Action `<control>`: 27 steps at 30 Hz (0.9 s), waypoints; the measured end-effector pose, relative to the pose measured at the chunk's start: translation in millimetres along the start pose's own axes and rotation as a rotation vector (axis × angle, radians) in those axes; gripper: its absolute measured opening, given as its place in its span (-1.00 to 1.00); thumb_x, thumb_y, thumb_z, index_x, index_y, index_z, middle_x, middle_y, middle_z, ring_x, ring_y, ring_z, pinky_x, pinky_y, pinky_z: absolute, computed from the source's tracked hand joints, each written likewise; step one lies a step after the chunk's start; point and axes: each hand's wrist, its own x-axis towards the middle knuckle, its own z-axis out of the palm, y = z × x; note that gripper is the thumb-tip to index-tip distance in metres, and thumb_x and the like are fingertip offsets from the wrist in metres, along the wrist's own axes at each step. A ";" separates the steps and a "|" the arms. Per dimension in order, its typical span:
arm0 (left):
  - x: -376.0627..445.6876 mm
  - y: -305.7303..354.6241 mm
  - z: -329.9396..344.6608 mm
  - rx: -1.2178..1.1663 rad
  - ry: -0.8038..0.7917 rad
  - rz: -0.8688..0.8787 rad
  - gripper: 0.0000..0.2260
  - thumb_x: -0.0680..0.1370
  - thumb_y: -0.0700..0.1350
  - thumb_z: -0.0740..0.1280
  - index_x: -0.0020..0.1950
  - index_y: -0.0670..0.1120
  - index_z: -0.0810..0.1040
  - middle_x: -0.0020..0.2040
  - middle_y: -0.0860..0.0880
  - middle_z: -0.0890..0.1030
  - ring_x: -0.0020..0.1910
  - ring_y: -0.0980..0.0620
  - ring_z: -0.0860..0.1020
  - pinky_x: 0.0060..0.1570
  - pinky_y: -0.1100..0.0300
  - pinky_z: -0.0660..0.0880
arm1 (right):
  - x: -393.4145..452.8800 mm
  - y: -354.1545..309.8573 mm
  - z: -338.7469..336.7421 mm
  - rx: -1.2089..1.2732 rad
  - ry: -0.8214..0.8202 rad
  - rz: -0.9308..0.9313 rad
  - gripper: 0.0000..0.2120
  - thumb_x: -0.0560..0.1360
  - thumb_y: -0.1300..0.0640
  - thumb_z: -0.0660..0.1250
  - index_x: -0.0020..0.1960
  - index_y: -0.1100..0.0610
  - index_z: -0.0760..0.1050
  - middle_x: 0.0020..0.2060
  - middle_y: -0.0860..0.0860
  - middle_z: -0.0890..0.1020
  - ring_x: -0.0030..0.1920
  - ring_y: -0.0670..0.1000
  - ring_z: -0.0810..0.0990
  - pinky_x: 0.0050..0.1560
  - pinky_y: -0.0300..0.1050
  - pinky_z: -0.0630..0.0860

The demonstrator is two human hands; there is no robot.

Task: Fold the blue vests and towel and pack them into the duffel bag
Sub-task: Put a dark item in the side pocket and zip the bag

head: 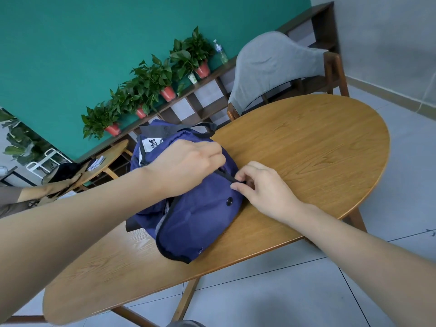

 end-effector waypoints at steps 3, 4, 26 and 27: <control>-8.7 -15.4 -17.1 -0.024 0.027 -0.138 -0.77 0.46 -0.35 0.32 -0.01 -0.09 0.65 -0.09 -0.03 0.61 -0.27 -0.09 0.58 -0.54 0.14 0.37 | -1.8 7.6 -8.2 -0.054 -0.015 0.038 -0.87 0.56 0.00 0.40 -0.04 0.05 0.54 -0.10 -0.12 0.52 -0.21 -0.09 0.56 -0.09 -0.01 0.56; -11.7 -18.7 -21.6 -0.035 0.030 -0.163 -0.80 0.47 -0.35 0.39 0.00 -0.09 0.66 -0.08 -0.03 0.62 -0.27 -0.10 0.59 -0.54 0.13 0.40 | -1.7 8.9 -11.5 -0.064 -0.024 0.056 -0.88 0.57 0.00 0.39 -0.04 0.04 0.53 -0.09 -0.11 0.52 -0.20 -0.09 0.56 -0.09 -0.01 0.56; -42.7 14.1 -15.4 -0.221 0.228 -0.327 -0.80 0.61 -0.12 0.26 -0.01 -0.14 0.66 -0.07 -0.04 0.68 -0.08 -0.11 0.66 -0.22 -0.04 0.59 | 33.0 -37.7 -0.9 -0.145 0.124 -0.253 -0.95 0.58 0.11 0.38 0.04 0.03 0.59 -0.02 -0.16 0.61 0.07 0.01 0.47 0.11 0.02 0.46; -42.3 15.6 -15.4 -0.228 0.234 -0.336 -0.81 0.60 -0.13 0.27 -0.02 -0.15 0.66 -0.04 -0.05 0.67 -0.06 -0.11 0.65 -0.17 -0.04 0.59 | 34.2 -36.8 -4.2 -0.158 0.131 -0.234 -0.95 0.58 0.10 0.37 0.04 0.01 0.58 -0.03 -0.16 0.61 0.07 0.00 0.46 0.11 0.01 0.46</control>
